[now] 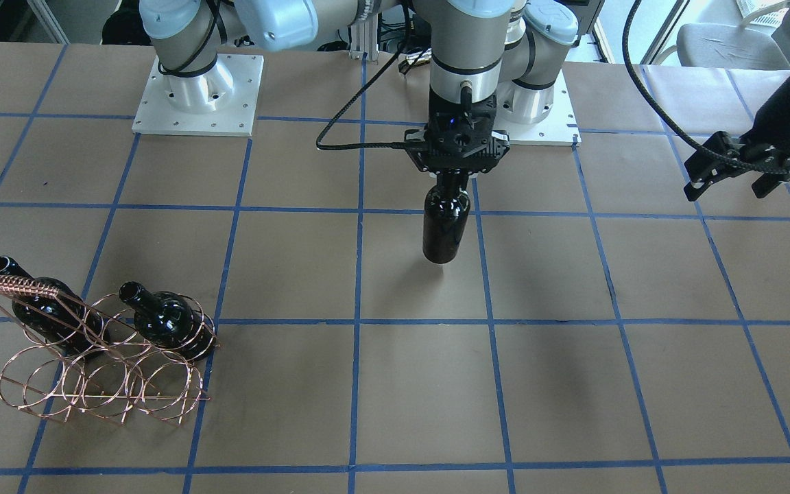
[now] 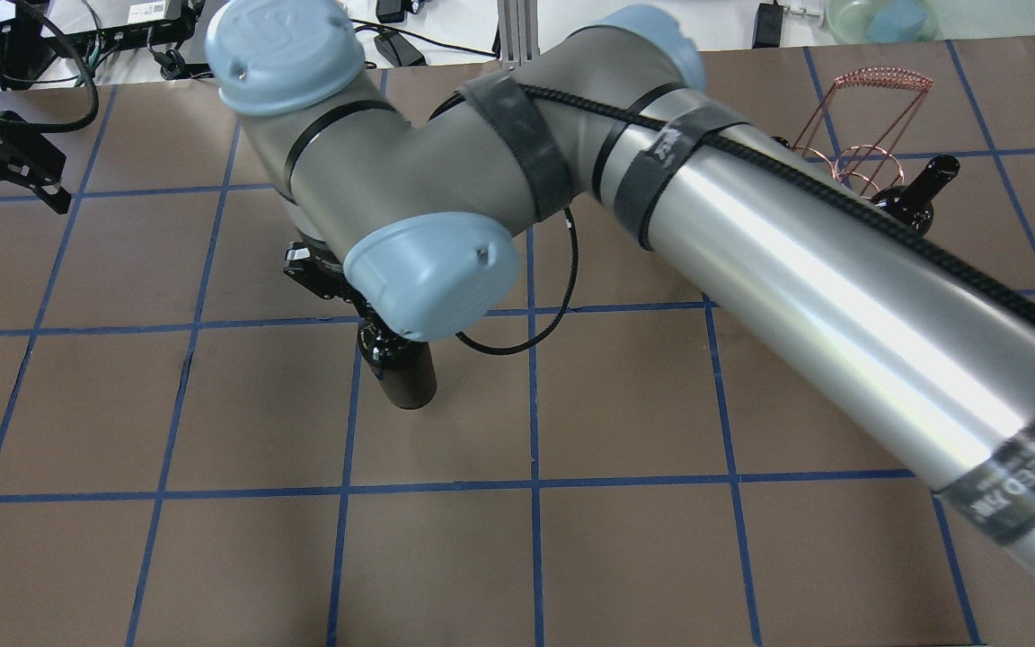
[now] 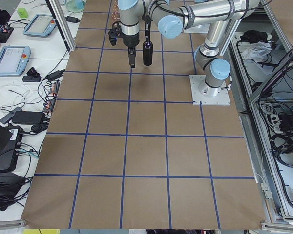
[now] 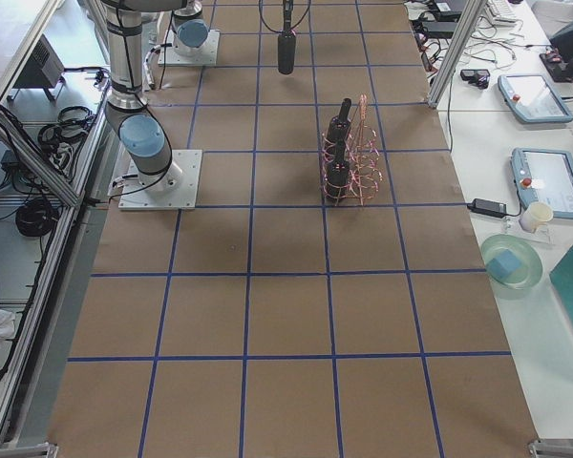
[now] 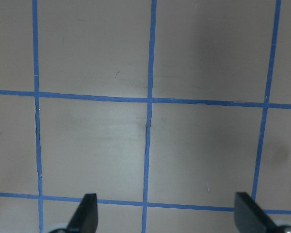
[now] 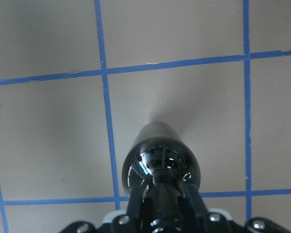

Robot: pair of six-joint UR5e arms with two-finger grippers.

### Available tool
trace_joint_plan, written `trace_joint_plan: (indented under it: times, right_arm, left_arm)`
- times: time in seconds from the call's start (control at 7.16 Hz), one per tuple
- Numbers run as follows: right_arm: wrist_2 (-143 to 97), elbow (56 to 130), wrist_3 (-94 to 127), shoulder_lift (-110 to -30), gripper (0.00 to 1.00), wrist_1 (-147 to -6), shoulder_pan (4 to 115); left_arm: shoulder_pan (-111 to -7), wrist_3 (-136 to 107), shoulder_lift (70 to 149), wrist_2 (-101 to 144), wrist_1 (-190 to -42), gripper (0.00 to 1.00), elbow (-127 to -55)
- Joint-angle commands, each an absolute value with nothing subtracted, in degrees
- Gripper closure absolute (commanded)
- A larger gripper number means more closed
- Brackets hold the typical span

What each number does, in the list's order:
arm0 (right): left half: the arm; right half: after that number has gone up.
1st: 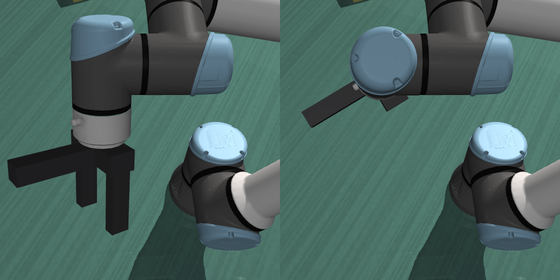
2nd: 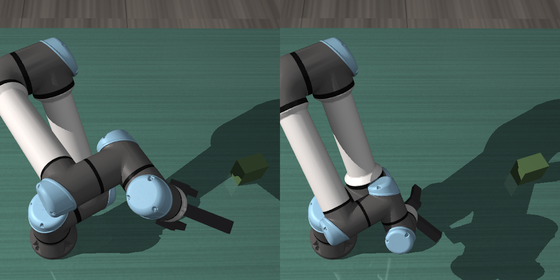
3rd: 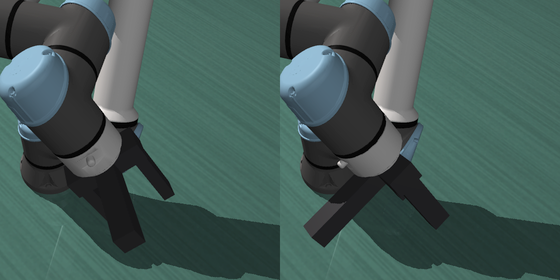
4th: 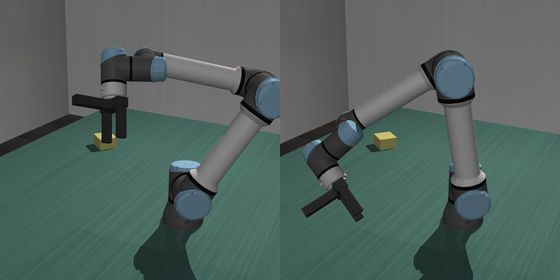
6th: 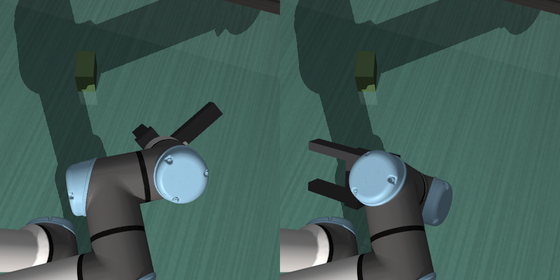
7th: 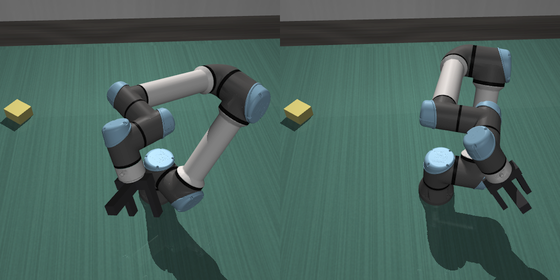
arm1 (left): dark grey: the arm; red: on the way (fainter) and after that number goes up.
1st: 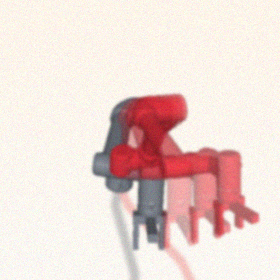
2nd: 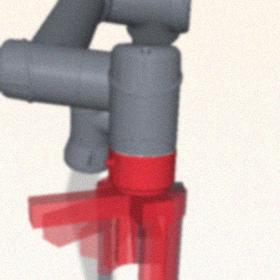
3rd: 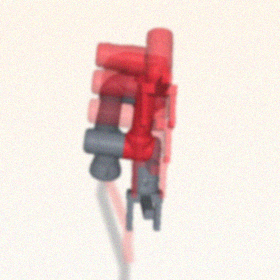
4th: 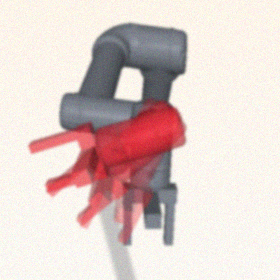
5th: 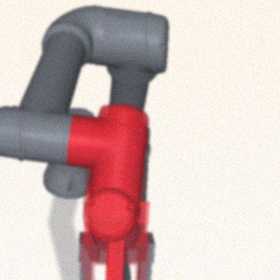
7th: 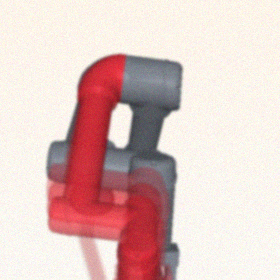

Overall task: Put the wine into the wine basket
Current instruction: 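Lift the bottle with the right gripper and carry it to the copper basket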

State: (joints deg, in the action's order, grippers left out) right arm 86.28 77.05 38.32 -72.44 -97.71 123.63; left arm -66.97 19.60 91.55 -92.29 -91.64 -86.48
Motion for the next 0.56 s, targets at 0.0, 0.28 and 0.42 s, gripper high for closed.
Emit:
trace_joint_plan:
  times: [0.0, 0.28, 0.42]
  right_arm:
    - [93.0, 77.2, 24.7, -78.7, 1.0, -86.8, 113.9]
    - [96.5, 77.2, 12.8, -81.5, 1.0, -83.8, 105.4]
    - [96.8, 77.2, 7.3, -83.7, 1.0, -81.0, 101.7]
  left_arm:
    - [-67.3, 19.6, 91.6, -92.2, -91.7, 0.0, -86.6]
    - [-69.6, 18.2, 92.0, -91.9, -91.7, 0.0, -86.6]
    - [-72.8, 13.8, 91.9, -91.9, -91.6, 0.0, -86.6]
